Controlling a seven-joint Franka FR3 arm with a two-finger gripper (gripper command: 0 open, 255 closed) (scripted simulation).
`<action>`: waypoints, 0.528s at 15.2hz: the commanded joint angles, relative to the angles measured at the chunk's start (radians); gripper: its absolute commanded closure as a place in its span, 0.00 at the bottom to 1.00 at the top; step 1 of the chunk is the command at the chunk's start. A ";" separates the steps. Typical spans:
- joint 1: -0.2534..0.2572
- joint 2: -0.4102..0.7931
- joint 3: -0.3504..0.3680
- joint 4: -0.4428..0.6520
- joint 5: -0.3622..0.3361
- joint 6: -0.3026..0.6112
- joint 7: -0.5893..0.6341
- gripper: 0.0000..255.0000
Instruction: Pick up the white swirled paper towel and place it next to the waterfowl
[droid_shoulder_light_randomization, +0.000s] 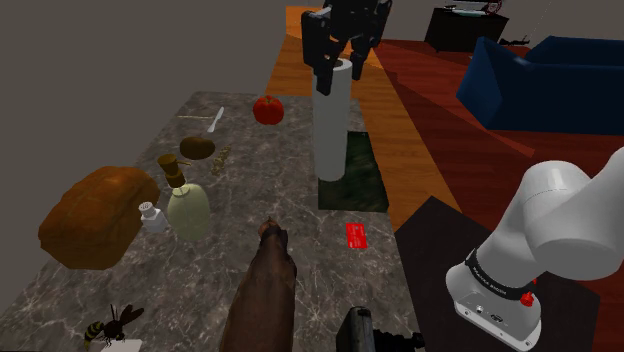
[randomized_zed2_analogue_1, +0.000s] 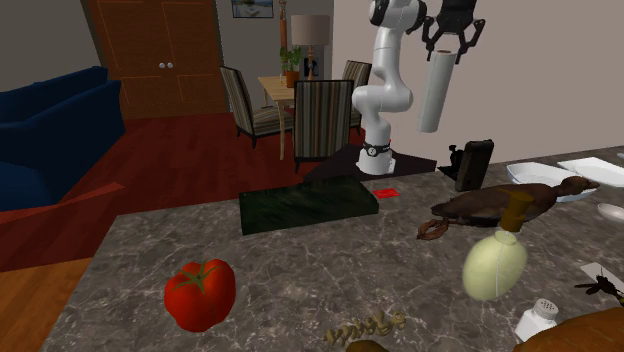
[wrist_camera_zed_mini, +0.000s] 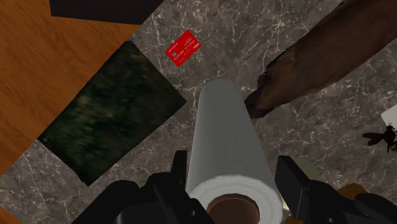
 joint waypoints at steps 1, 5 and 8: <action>0.012 -0.029 0.019 -0.001 0.013 -0.029 0.029 1.00; 0.022 -0.059 0.030 -0.056 0.026 -0.003 0.048 1.00; 0.025 -0.075 0.030 -0.111 0.030 0.037 0.048 1.00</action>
